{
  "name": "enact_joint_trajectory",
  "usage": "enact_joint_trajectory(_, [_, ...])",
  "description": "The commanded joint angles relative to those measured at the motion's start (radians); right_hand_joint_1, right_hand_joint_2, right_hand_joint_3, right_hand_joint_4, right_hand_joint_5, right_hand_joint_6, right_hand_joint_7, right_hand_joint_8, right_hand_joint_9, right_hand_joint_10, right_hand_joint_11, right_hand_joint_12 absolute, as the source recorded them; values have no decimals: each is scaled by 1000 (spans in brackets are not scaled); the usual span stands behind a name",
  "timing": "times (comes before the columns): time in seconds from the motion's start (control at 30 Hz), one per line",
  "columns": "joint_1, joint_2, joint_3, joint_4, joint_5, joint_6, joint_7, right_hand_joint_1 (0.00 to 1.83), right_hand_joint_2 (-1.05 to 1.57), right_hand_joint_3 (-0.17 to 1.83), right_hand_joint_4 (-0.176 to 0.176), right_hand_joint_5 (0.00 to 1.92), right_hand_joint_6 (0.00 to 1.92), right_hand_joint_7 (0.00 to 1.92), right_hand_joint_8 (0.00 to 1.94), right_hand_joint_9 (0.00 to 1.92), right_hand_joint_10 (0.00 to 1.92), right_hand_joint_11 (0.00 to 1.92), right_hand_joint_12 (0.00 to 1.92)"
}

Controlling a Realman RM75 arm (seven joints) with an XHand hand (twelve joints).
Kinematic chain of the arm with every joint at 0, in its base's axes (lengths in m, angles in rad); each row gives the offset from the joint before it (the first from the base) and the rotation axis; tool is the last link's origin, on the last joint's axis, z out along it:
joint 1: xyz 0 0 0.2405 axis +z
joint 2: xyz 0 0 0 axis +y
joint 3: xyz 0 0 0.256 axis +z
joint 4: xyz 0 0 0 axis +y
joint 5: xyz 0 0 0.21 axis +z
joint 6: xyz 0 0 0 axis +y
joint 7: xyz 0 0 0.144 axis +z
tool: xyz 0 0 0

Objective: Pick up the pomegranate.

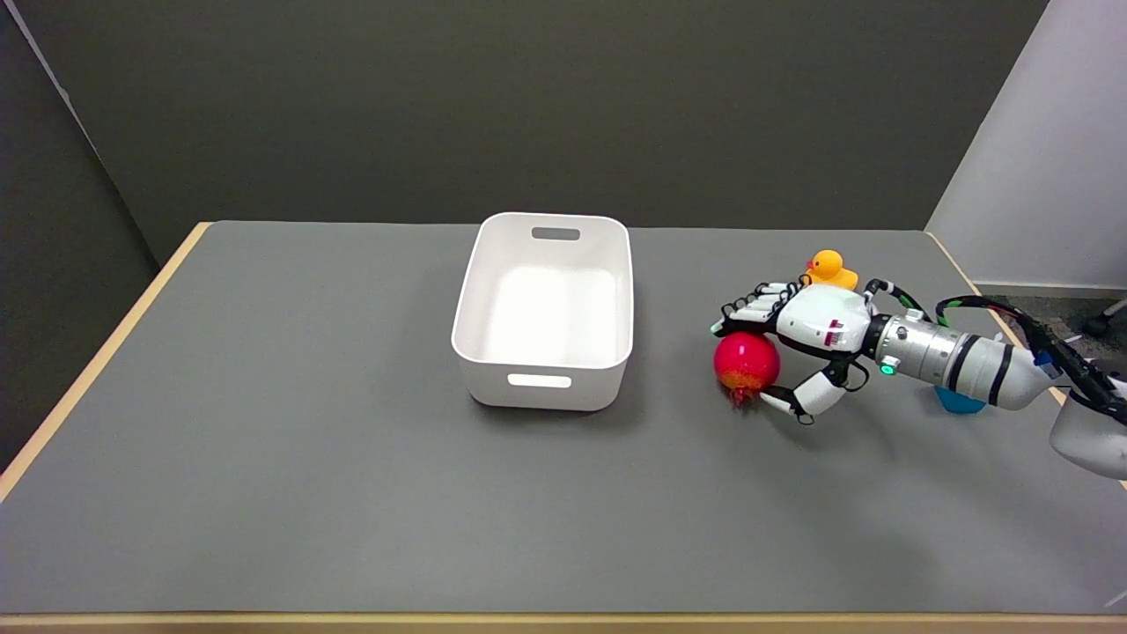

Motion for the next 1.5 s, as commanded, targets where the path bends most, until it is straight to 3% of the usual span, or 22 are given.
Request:
enact_joint_trajectory(0.03, [-3,-4,5,7,3,-3,-4,864,721,926,46,366,861,536,628,515,1036,360,1459])
enact_joint_trajectory(0.27, [-3,-6,5,4,37,-3,-5,903,778,896,67,420,1128,672,930,660,1240,476,1570])
enact_joint_trajectory(0.3, [-3,-8,5,1,42,-3,-5,964,887,714,23,441,1254,710,1034,689,1253,496,1580])
enact_joint_trajectory(0.37, [-3,-11,5,1,42,-4,-5,1158,1234,120,-117,506,1624,818,1337,767,1268,545,1598])
enact_joint_trajectory(0.57, [1,-11,21,1,34,-4,-8,1164,1122,272,-60,610,1551,864,1290,804,1366,524,1711])
enact_joint_trajectory(0.7, [1,-13,68,1,41,0,-8,1169,1079,355,-59,627,1509,863,1353,821,1379,529,1722])
enact_joint_trajectory(0.83, [0,-20,121,9,42,5,-9,1157,1113,306,-63,618,1497,848,1388,863,1372,533,1702])
enact_joint_trajectory(0.87, [0,-22,130,11,42,5,-9,1095,1109,344,-34,624,1519,855,1362,865,1386,534,1716])
enact_joint_trajectory(0.93, [-2,-29,165,18,42,8,-9,887,1099,455,75,650,1588,879,1268,861,1422,536,1753])
enact_joint_trajectory(1.0, [-2,-33,201,25,42,18,-9,888,1062,477,126,681,1543,869,1336,850,1488,537,1786])
enact_joint_trajectory(1.2, [-2,-52,275,54,120,66,-9,887,1050,494,137,687,1539,886,1370,872,1524,565,1796])
enact_joint_trajectory(1.33, [1,-54,266,76,250,116,-9,885,1048,502,137,686,1545,895,1389,884,1547,595,1803])
enact_joint_trajectory(1.5, [9,-75,260,132,308,138,-9,881,1055,495,138,679,1552,880,1429,880,1584,567,1836])
